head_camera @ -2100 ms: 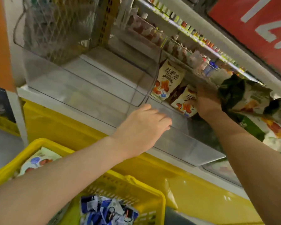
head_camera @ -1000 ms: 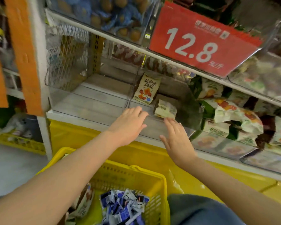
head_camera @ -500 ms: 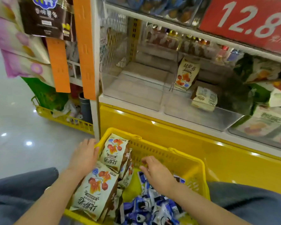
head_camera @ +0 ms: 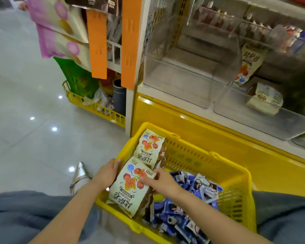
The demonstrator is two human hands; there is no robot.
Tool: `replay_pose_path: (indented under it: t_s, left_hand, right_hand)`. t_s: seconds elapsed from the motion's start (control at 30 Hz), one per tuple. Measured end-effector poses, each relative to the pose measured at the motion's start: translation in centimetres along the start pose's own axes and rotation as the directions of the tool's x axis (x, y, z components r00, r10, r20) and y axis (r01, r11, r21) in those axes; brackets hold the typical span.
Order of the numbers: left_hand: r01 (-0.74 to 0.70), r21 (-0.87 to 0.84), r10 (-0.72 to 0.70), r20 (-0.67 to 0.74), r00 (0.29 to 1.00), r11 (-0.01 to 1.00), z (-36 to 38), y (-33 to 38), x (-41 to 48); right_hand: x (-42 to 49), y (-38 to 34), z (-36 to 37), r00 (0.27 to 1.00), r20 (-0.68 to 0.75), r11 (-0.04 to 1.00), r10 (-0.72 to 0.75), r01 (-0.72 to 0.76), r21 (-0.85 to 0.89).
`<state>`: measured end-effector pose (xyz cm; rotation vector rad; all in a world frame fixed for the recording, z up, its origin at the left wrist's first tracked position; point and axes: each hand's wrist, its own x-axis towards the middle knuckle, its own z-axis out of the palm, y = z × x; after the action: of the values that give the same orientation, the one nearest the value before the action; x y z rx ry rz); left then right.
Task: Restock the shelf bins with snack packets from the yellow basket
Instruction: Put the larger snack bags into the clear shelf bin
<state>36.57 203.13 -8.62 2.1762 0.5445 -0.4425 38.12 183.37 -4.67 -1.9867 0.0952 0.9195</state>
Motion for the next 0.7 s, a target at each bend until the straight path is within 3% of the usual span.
replay_pose_path:
  t_s: [0.13, 0.2, 0.27, 0.33, 0.37, 0.43, 0.47, 0.53, 0.7]
  left_hand:
    - [0.006, 0.035, -0.005, -0.029, 1.000, 0.999, -0.2, 0.7, -0.4]
    - [-0.051, 0.010, 0.052, -0.169, 0.984, 0.999, -0.4, 1.4, -1.1]
    - [-0.175, 0.034, 0.175, -0.363, 0.915, 0.984, -0.6, 2.6, -2.2]
    - [-0.296, 0.040, 0.282, -0.447, 0.849, 0.954, -0.7, 4.2, -3.6]
    - [-0.326, -0.027, 0.286, -0.416, 0.863, 0.945, -0.7, 5.1, -4.4]
    - [-0.288, -0.338, 0.217, -0.234, 0.948, 0.896, -0.5, 6.9, -6.0]
    - [-0.225, -0.515, 0.199, -0.106, 0.974, 0.827, -0.5, 7.7, -6.7]
    - [-0.125, -0.704, 0.248, 0.076, 0.966, 0.700, -0.3, 8.6, -7.8]
    - [-0.053, -0.928, 0.257, 0.047, 0.965, 0.369, -1.4, 8.6, -8.3]
  right_hand:
    - [-1.7, -1.6, -2.0, 0.998, -0.035, 0.998, -0.046, 0.047, 0.044]
    - [-2.8, -2.6, -3.4, 0.991, -0.112, 0.993, -0.077, 0.086, 0.076]
    - [-3.5, -3.1, -4.9, 0.973, -0.207, 0.971, -0.103, 0.143, 0.190]
    - [-4.2, -3.6, -5.8, 0.952, -0.287, 0.915, -0.103, 0.204, 0.349]
    - [-4.4, -3.8, -6.1, 0.944, -0.315, 0.880, -0.097, 0.229, 0.416]
    - [-4.9, -4.3, -6.0, 0.935, -0.344, 0.808, -0.084, 0.266, 0.526]
    - [-5.1, -4.5, -5.6, 0.935, -0.345, 0.782, -0.079, 0.273, 0.561]
    - [-5.4, -4.7, -4.5, 0.940, -0.328, 0.769, -0.090, 0.275, 0.578]
    - [-6.1, -4.4, -0.9, 0.944, -0.240, 0.857, -0.229, 0.312, 0.410]
